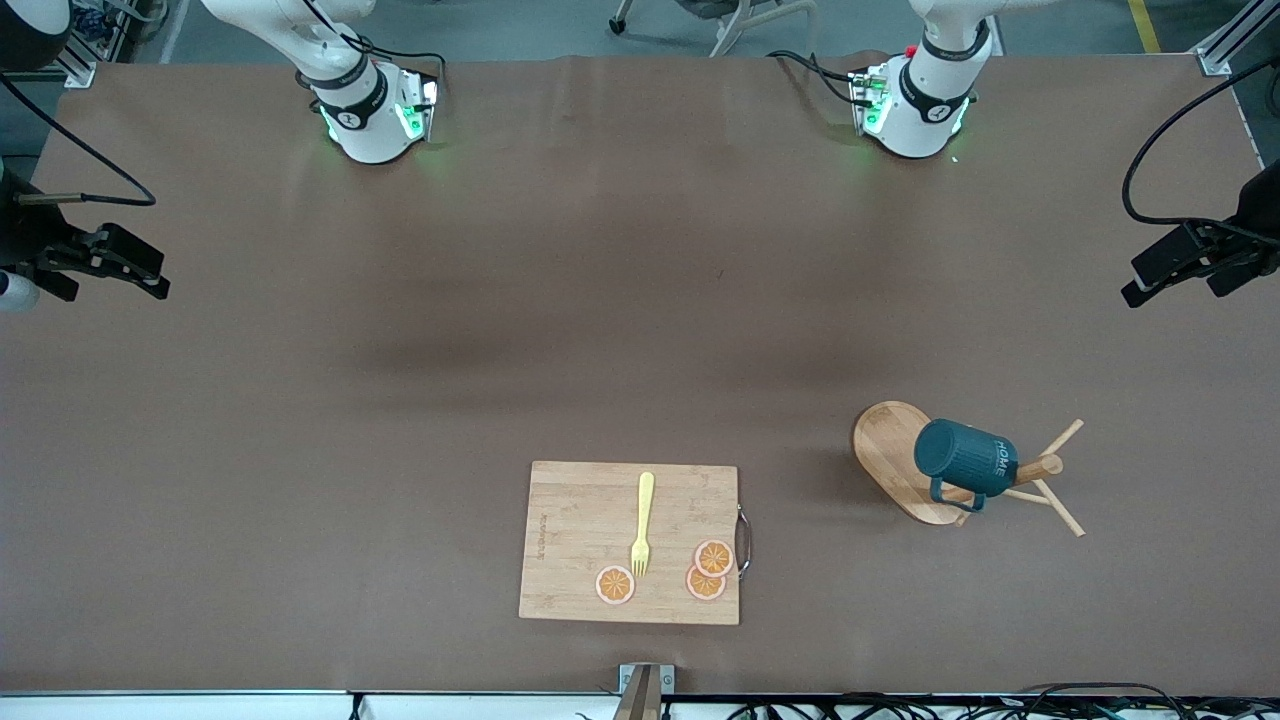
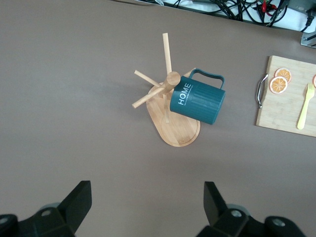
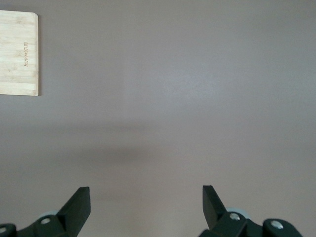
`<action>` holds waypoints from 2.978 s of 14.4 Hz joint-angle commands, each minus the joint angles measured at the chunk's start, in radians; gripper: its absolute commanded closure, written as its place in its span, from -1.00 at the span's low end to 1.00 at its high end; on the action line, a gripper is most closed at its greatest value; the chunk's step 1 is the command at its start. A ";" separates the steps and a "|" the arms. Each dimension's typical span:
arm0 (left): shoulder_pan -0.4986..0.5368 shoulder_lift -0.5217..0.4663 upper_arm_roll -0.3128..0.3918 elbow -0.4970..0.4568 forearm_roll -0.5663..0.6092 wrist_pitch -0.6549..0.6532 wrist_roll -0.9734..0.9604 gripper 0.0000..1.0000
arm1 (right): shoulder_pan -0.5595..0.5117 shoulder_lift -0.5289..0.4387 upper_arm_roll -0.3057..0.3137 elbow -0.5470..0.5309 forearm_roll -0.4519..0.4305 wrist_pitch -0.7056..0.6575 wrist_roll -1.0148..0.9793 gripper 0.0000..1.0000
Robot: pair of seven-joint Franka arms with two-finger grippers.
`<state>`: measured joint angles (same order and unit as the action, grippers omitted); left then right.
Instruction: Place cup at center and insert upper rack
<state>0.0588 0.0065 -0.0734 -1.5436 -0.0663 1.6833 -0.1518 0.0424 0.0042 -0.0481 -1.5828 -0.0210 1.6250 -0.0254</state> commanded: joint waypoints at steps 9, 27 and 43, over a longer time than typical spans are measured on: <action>-0.077 0.006 0.070 0.025 -0.004 -0.027 -0.002 -1.00 | -0.024 -0.029 -0.003 -0.036 -0.016 0.016 0.001 -1.00; -0.096 -0.005 0.127 0.042 0.006 -0.070 0.115 -1.00 | -0.022 -0.079 0.002 -0.077 -0.007 0.010 0.004 -1.00; -0.100 -0.005 0.115 0.042 0.022 -0.070 0.109 -1.00 | -0.021 -0.078 0.002 -0.077 -0.007 0.015 0.004 -1.00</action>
<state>-0.0357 0.0054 0.0394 -1.5164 -0.0637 1.6346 -0.0443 0.0305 -0.0428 -0.0563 -1.6236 -0.0210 1.6270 -0.0253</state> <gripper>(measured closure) 0.000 0.000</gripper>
